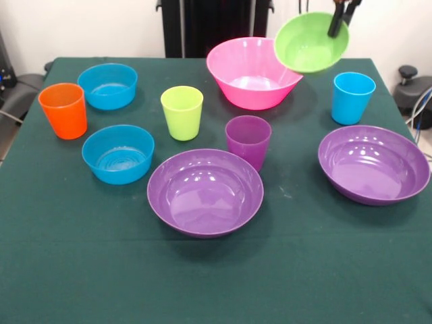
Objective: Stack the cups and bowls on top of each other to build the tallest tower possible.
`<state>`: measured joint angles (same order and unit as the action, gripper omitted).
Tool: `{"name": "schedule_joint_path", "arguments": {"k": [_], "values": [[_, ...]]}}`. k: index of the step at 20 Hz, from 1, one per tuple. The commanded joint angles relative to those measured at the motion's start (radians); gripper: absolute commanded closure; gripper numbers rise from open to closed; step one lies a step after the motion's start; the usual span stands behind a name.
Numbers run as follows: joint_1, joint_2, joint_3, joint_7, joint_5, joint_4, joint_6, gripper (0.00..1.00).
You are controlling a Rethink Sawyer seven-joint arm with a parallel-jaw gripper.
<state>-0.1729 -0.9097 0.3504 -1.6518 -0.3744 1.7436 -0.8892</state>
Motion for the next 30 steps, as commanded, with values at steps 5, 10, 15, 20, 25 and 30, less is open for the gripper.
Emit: {"name": "schedule_joint_path", "arguments": {"k": [5, 10, 15, 20, 25, 30], "values": [[-0.086, -0.117, 0.124, 0.295, -0.118, -0.029, 0.004, 1.0], [-0.107, -0.097, 0.133, 0.303, -0.189, -0.071, -0.014, 1.0], [-0.103, -0.057, 0.128, 0.271, -0.262, -0.116, -0.025, 1.0], [-0.111, -0.04, 0.124, 0.243, -0.314, -0.107, -0.005, 1.0], [-0.117, -0.024, 0.136, 0.231, -0.339, -0.114, -0.002, 1.0], [-0.119, 0.022, 0.139, 0.197, -0.365, -0.12, 0.037, 1.0]]}}
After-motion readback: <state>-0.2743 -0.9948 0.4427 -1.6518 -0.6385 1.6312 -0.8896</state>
